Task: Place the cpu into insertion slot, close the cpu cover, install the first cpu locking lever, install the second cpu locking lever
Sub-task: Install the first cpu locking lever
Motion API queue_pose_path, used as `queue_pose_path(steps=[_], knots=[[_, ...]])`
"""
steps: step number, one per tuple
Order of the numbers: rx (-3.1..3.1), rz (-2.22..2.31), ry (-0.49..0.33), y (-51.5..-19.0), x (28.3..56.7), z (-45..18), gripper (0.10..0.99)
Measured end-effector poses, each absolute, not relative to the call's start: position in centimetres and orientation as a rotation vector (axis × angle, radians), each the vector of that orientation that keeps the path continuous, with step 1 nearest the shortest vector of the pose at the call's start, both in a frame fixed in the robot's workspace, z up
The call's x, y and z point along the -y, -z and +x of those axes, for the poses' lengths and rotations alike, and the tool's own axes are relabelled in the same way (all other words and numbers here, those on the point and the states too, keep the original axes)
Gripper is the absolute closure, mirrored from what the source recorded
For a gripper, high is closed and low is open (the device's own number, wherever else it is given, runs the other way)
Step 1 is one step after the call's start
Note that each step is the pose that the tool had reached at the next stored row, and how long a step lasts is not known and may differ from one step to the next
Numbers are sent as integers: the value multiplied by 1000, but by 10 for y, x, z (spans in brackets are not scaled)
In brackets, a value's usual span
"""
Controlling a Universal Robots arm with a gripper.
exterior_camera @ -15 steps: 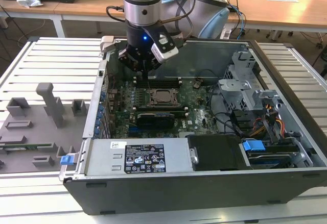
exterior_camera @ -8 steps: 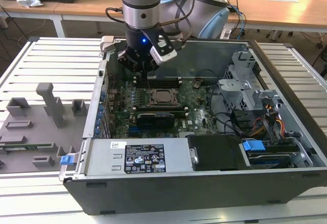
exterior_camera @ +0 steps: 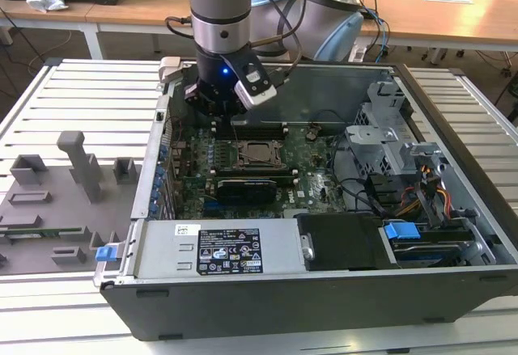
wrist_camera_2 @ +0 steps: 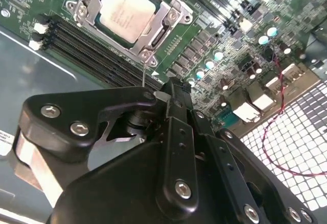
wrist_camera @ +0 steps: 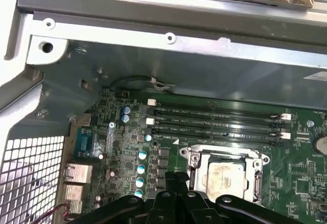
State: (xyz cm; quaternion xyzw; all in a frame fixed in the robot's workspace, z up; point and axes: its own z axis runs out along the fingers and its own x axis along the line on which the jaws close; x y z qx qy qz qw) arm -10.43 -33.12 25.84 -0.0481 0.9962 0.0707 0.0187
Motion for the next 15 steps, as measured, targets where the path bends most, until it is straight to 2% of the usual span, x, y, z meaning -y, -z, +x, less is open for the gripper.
queue_pose_path(steps=[9,11,15], knots=[[-3077,-147,-353,-255,331,-106,980],[-3068,-145,-408,-254,331,-108,980],[-3064,-144,-434,-252,331,-107,980]])
